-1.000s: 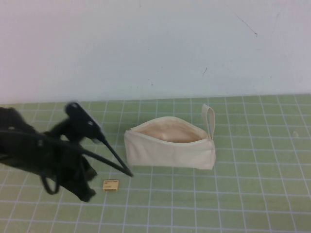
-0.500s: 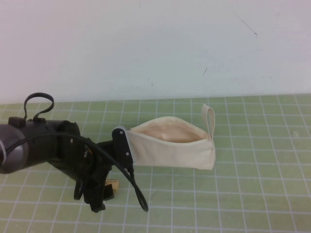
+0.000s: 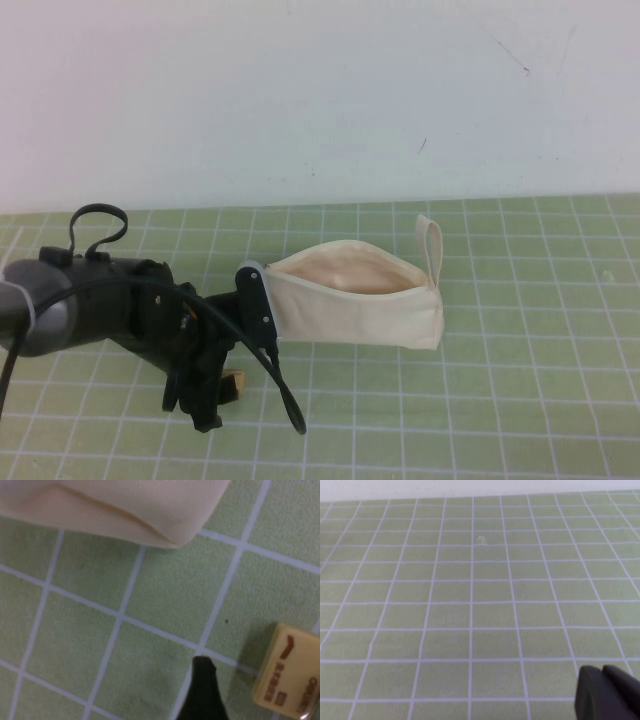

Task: Put eraser into pencil case
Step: Pick up the eraser from the table, then place the eraser on the pencil case

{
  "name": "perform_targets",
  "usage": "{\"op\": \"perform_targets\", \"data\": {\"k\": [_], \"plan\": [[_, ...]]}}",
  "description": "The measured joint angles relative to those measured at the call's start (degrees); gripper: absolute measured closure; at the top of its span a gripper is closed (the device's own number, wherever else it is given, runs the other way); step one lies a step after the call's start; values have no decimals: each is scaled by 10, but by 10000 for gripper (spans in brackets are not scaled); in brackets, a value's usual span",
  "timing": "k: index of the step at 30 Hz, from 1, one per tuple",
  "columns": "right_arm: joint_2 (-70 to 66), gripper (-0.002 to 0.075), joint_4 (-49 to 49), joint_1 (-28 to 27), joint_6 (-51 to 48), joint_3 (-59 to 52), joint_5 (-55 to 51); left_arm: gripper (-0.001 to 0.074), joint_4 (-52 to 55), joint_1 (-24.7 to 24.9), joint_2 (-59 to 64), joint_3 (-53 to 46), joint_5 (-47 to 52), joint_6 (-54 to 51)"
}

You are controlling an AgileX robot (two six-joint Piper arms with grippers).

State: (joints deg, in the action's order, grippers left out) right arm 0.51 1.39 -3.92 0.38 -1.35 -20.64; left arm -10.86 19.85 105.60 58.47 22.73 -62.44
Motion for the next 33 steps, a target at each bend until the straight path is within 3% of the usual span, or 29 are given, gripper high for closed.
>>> {"op": "perform_targets", "data": {"k": [4,10,17,25,28,33], "plan": [[0,727,0,0,0,0,0,311,-11,0,3,4,12,2],[0,727,0,0,0,0,0,555,-18,0,5,4,26,2],[0,727,0,0,0,0,0,557,-26,0,-10,4,42,12],[0,727,0,0,0,0,0,557,-86,0,-123,3,95,29],[0,727,0,0,0,0,0,557,-160,1,-172,1,60,11],[0,727,0,0,0,0,0,557,-385,23,-195,7,-69,-79]]}}
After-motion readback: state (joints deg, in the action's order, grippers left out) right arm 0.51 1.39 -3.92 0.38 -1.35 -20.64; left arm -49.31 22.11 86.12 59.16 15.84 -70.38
